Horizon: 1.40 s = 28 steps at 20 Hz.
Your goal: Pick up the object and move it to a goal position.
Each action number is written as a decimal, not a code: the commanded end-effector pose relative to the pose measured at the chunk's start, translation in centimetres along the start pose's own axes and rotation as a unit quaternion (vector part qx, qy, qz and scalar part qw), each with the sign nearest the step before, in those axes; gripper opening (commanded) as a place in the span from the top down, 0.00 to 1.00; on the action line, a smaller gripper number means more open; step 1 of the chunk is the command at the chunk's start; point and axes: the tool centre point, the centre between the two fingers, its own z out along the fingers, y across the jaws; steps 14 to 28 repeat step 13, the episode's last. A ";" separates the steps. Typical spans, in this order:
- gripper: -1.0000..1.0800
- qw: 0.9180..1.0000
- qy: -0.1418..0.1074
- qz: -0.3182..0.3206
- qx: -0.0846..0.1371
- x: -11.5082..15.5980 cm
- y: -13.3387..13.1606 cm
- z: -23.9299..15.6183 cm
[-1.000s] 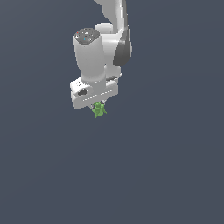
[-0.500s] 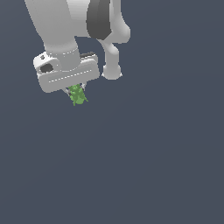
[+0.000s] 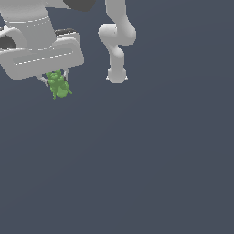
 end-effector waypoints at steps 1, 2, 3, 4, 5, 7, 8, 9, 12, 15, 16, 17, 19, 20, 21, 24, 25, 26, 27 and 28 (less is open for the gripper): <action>1.00 1.000 0.000 0.000 0.000 -0.2 0.8 -1.1; 1.00 1.000 0.000 0.000 0.000 -0.3 1.1 -1.4; 1.00 1.000 0.000 0.000 0.000 -0.3 1.3 -1.7; 1.00 1.000 0.000 0.000 0.000 -0.4 1.5 -2.0; 1.00 1.000 -0.001 0.000 0.000 -0.4 1.7 -2.2; 1.00 1.000 -0.001 0.000 0.000 -0.4 2.0 -2.6; 1.00 1.000 -0.001 0.000 0.000 -0.4 2.1 -2.7; 1.00 1.000 -0.001 0.000 0.000 -0.4 2.2 -2.8; 1.00 1.000 -0.001 0.000 0.000 -0.4 2.4 -3.0; 1.00 1.000 -0.001 0.000 0.000 -0.4 2.4 -3.0; 1.00 1.000 -0.001 0.000 0.000 -0.4 2.4 -3.0; 1.00 1.000 -0.001 0.000 0.000 -0.4 2.4 -3.0; 1.00 1.000 -0.001 0.000 0.000 -0.4 2.4 -3.0; 1.00 1.000 -0.001 0.000 0.000 -0.4 2.4 -3.0; 1.00 1.000 -0.001 0.000 0.000 -0.4 2.4 -3.0; 1.00 1.000 -0.001 0.000 0.000 -0.4 2.4 -3.0; 1.00 1.000 -0.001 0.000 0.000 -0.4 2.4 -3.0; 1.00 1.000 -0.001 0.000 0.000 -0.4 2.4 -3.0; 1.00 1.000 -0.001 0.000 0.000 -0.4 2.4 -3.0; 1.00 1.000 -0.001 0.000 0.000 -0.4 2.4 -3.0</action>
